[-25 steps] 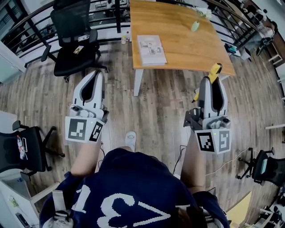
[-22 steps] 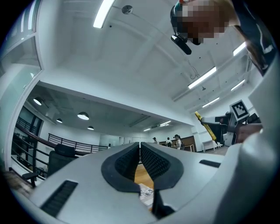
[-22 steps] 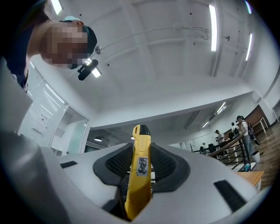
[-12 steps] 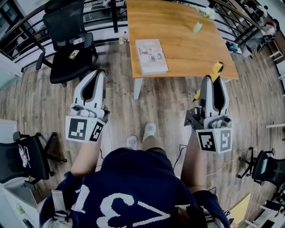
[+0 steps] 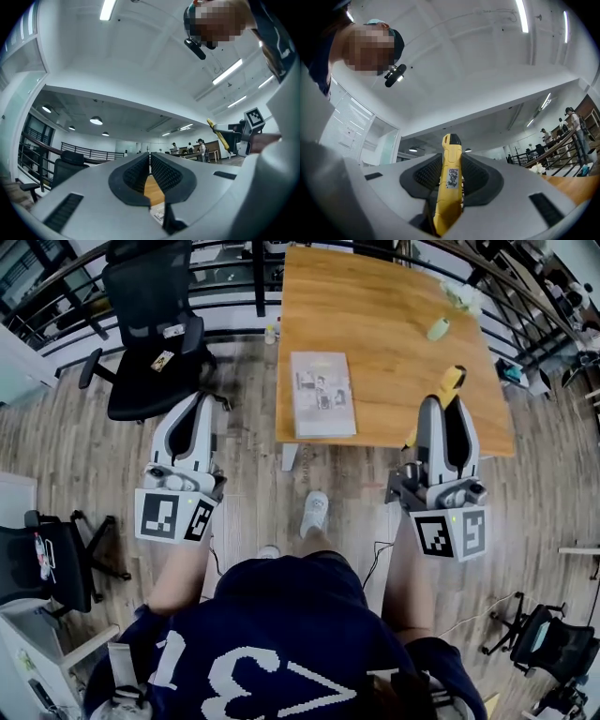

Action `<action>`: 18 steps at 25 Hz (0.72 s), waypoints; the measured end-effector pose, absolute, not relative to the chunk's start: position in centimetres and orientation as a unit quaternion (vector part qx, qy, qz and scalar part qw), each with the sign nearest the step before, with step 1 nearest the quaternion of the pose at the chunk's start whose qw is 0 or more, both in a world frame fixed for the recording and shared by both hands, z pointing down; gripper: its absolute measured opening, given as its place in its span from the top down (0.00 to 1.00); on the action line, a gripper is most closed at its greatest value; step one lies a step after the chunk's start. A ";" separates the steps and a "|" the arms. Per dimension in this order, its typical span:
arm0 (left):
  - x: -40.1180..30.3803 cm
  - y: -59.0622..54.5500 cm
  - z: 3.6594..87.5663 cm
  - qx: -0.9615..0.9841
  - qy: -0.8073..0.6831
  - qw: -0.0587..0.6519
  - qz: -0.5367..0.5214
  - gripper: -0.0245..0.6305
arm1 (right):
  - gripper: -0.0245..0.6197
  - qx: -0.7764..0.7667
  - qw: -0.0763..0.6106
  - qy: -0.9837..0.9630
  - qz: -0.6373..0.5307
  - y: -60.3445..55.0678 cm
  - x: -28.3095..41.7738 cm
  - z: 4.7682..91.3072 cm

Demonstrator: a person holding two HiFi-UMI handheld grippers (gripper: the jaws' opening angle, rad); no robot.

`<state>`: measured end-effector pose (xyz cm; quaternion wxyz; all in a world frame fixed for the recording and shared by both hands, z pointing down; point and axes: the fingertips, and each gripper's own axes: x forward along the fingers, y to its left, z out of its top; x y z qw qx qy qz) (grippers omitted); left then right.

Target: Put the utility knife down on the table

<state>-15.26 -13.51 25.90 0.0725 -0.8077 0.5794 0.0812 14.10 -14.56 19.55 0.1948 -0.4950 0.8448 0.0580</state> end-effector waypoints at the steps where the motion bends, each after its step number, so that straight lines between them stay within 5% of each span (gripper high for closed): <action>1: -15.0 -14.7 25.7 -0.803 0.586 0.075 0.081 0.93 | 0.75 -0.487 0.196 0.849 0.056 -16.2 14.3 19.4; 18: -11.0 -27.8 25.7 -0.752 0.650 0.083 0.068 0.93 | 0.75 -0.407 0.194 0.892 0.019 -33.7 17.1 20.2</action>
